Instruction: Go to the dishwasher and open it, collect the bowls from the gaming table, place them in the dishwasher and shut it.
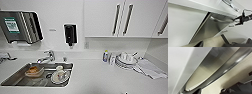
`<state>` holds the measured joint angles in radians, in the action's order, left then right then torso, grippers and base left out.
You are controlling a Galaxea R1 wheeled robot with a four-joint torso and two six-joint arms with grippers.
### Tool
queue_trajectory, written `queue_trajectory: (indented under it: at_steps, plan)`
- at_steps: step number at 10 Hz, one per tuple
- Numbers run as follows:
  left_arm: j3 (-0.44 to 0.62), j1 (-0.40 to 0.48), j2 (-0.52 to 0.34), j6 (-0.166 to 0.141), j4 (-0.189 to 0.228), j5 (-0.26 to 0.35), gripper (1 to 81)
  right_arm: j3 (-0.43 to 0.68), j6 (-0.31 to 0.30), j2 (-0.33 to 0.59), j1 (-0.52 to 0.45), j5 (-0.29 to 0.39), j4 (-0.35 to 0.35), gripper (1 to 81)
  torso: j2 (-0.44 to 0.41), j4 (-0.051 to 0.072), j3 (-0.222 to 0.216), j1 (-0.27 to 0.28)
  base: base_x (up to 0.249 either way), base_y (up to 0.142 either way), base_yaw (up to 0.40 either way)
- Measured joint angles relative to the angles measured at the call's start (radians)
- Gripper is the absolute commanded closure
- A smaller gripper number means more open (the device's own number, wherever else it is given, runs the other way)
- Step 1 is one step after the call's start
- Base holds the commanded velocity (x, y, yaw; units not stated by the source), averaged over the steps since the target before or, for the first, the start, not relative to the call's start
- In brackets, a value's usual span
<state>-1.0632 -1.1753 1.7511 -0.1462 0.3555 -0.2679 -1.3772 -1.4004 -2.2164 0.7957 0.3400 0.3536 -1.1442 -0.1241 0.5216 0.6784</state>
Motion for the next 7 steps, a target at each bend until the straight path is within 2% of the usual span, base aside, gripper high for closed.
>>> queue_trajectory:
  at_steps: [6,7]
  plan:
    - [-0.013,0.0,0.001,0.0,0.0,0.001,1.0,-0.133,-0.016,-0.098,0.027,0.0,0.0,1.0,0.0,0.0,0.0,0.0,0.0,0.0,0.0]
    - [-0.013,0.0,0.001,0.0,0.0,0.0,1.0,-0.148,-0.042,-0.108,0.032,-0.001,0.0,1.0,0.0,0.0,0.0,0.0,0.0,0.0,0.0]
